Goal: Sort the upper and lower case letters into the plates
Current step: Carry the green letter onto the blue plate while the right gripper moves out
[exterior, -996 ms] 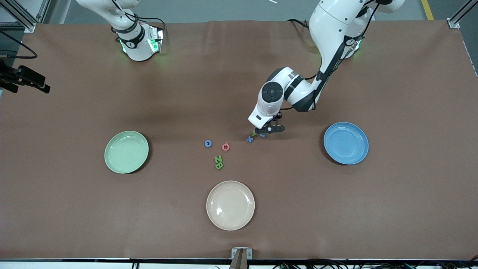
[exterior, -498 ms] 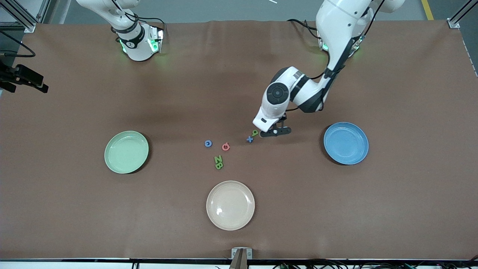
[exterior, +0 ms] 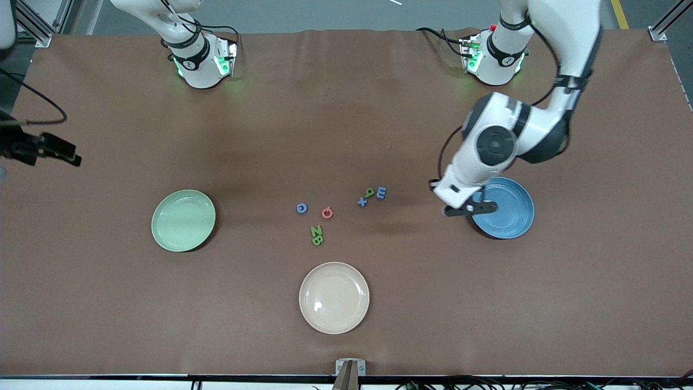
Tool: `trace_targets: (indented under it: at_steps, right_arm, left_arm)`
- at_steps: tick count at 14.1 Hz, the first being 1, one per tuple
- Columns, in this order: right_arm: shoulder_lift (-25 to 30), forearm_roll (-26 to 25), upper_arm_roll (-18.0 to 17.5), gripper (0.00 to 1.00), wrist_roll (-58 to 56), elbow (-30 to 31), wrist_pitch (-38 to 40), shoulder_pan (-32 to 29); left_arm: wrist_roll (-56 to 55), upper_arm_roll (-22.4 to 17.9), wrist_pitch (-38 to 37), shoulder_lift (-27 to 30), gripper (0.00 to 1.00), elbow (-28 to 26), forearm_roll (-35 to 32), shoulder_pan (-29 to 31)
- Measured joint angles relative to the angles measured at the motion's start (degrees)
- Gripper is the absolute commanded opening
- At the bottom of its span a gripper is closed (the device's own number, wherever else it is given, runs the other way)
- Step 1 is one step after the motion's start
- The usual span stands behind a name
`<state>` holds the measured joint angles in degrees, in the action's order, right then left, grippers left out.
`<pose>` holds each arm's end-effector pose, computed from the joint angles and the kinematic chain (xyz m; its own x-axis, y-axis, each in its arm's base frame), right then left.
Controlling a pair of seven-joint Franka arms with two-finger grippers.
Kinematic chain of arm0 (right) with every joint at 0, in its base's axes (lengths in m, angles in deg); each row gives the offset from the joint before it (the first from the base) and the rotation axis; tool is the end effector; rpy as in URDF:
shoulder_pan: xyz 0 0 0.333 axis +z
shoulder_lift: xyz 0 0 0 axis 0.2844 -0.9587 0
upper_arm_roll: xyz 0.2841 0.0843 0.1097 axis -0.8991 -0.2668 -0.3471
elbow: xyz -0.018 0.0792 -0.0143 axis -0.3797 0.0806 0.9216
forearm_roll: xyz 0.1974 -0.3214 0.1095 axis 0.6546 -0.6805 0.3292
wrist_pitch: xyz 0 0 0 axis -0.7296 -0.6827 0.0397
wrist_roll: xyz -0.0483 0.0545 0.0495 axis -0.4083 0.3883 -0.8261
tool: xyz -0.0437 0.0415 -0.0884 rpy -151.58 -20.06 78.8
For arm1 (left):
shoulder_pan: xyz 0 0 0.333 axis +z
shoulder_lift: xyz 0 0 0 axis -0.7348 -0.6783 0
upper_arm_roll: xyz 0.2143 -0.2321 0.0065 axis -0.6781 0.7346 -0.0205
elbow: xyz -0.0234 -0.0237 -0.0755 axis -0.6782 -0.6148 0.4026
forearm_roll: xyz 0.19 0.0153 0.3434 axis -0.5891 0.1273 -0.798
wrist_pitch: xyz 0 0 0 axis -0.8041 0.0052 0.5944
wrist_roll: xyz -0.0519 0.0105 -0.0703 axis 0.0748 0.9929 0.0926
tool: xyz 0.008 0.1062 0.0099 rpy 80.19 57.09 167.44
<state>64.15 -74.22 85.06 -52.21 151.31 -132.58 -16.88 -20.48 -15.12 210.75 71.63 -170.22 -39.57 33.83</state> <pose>0.5852 -0.0586 0.5560 0.9984 -0.0424 -0.0379 -0.0426 -0.9991 -0.0064 0.5578 -0.2216 0.3240 0.9923 0.0394 -0.1173 0.0373 -0.9991 -0.0194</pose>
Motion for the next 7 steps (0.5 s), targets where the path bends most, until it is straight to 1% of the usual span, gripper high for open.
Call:
trace_targets:
  at_steps: [3,4,5,7]
  right_arm:
    - [-7.9,0.1,-0.1,1.00,0.4,0.1,-3.1,0.1]
    - [-9.7,0.2,-0.2,1.00,2.6,0.2,-4.2,0.2]
    - [-10.8,0.4,-0.5,1.00,6.7,0.2,-5.4,0.7]
    - [-11.7,1.2,-1.0,1.00,17.5,1.7,-8.7,3.8]
  left_arm:
    - [8.1,0.0,0.3,0.7,0.13,-2.1,-2.9,6.9]
    - [9.7,0.0,0.9,0.6,0.13,-2.9,-4.2,8.6]
    - [11.1,0.0,2.2,0.6,0.13,-3.7,-5.1,10.2]
    - [14.4,0.0,6.0,0.5,0.13,-5.6,-5.7,12.4]
